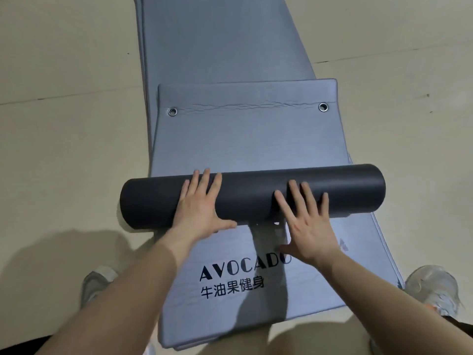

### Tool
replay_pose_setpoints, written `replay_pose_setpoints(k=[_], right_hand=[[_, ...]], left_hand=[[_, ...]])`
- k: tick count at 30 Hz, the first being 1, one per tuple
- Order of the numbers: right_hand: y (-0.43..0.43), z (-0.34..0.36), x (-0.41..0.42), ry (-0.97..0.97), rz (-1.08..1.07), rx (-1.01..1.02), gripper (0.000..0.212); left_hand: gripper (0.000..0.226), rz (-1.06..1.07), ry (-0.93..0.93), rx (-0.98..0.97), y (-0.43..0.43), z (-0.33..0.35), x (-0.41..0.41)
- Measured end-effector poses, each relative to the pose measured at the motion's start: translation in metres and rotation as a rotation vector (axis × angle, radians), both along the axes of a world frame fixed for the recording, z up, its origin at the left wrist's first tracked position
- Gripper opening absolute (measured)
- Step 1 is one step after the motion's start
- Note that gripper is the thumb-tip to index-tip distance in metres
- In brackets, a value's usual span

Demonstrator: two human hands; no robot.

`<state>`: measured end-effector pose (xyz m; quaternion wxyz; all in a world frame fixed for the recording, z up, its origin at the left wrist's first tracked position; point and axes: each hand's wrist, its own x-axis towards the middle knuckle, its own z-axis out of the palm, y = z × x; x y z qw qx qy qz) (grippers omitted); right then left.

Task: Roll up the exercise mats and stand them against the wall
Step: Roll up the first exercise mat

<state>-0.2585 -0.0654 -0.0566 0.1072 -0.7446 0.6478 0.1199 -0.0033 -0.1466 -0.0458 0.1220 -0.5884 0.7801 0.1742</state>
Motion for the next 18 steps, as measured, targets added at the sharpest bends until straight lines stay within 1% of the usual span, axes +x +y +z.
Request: replay_pose_setpoints(k=[1,2,4,6,8,10,12,13,16,18], right_hand=[[-0.006,-0.005,-0.002,0.028,0.007,0.055,0.146],[-0.02,-0.01,-0.003,0.036,-0.005,0.09,0.149],[-0.055,-0.016,-0.003,0.052,-0.024,0.054,0.15],[-0.093,-0.016,-0.005,0.057,-0.019,0.007,0.147],[-0.12,-0.016,-0.013,0.026,0.002,0.012,0.145],[-0.127,-0.019,-0.02,0.024,0.059,-0.058,0.143],[-0.119,-0.027,-0.023,0.021,0.112,-0.174,0.135],[-0.115,-0.029,-0.022,0.028,0.127,-0.198,0.13],[-0.122,-0.021,-0.016,0.047,0.132,-0.153,0.123],[-0.126,-0.006,-0.011,0.064,0.114,-0.073,0.125]], left_hand=[[0.125,0.022,0.039,0.029,-0.017,0.0,-0.001],[0.121,0.044,0.067,0.032,-0.028,0.0,-0.001],[0.116,0.049,0.083,-0.068,-0.037,-0.007,-0.004],[0.127,-0.01,0.006,-0.164,-0.034,-0.015,-0.007],[0.137,-0.084,-0.107,-0.202,-0.042,-0.026,-0.009],[0.136,-0.085,-0.121,-0.245,-0.057,-0.031,-0.01],[0.131,-0.098,-0.104,-0.29,-0.065,-0.034,-0.009],[0.129,-0.108,-0.094,-0.31,-0.065,-0.035,-0.008],[0.124,-0.111,-0.087,-0.32,-0.066,-0.029,-0.006],[0.122,-0.112,-0.108,-0.249,-0.066,-0.016,-0.007]])
